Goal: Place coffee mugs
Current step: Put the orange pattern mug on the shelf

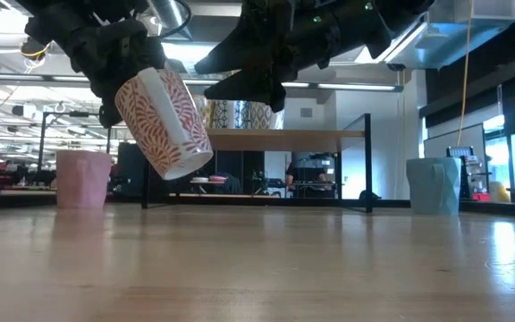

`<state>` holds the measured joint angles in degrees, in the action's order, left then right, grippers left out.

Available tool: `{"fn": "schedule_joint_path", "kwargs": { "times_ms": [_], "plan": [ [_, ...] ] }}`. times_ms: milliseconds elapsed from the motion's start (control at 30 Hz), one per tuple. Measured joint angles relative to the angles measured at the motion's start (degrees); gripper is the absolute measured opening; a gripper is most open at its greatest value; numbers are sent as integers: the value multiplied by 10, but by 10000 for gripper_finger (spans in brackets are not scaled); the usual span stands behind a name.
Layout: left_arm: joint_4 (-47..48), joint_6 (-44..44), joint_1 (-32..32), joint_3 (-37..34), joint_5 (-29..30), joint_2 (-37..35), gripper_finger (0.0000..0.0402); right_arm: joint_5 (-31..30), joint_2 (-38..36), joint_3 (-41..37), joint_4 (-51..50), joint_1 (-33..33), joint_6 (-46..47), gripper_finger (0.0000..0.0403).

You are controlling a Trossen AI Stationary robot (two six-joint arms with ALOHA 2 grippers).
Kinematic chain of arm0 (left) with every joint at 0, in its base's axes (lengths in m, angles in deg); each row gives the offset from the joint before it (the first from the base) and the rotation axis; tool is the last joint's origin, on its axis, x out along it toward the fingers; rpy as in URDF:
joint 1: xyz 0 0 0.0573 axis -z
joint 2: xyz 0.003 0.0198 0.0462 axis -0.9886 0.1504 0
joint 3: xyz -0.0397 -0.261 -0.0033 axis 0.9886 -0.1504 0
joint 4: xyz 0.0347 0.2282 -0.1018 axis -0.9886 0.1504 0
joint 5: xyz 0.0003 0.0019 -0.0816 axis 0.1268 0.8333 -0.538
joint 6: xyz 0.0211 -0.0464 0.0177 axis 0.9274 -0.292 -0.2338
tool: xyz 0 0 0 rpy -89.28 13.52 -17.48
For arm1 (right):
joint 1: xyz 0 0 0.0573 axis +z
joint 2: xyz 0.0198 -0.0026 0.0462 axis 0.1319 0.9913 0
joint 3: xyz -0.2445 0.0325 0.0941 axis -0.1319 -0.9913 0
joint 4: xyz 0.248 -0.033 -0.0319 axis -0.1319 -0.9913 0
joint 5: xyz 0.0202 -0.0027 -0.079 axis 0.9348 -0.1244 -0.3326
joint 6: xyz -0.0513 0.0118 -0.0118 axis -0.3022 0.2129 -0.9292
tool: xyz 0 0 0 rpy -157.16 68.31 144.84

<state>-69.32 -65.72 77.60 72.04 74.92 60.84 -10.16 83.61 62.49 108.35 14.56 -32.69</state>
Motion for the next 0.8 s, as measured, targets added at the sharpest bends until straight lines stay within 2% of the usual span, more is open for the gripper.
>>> {"fn": "schedule_joint_path", "kwargs": {
  "times_ms": [267,400,800],
  "plan": [
    [-1,-15,0,0,12,0,18,4,35,0,13,12,2,216],
    [-2,-29,-8,0,10,0,18,-20,35,0,16,14,2,216],
    [-2,-28,-15,0,9,0,18,-27,35,0,44,13,0,216]
  ]
}}
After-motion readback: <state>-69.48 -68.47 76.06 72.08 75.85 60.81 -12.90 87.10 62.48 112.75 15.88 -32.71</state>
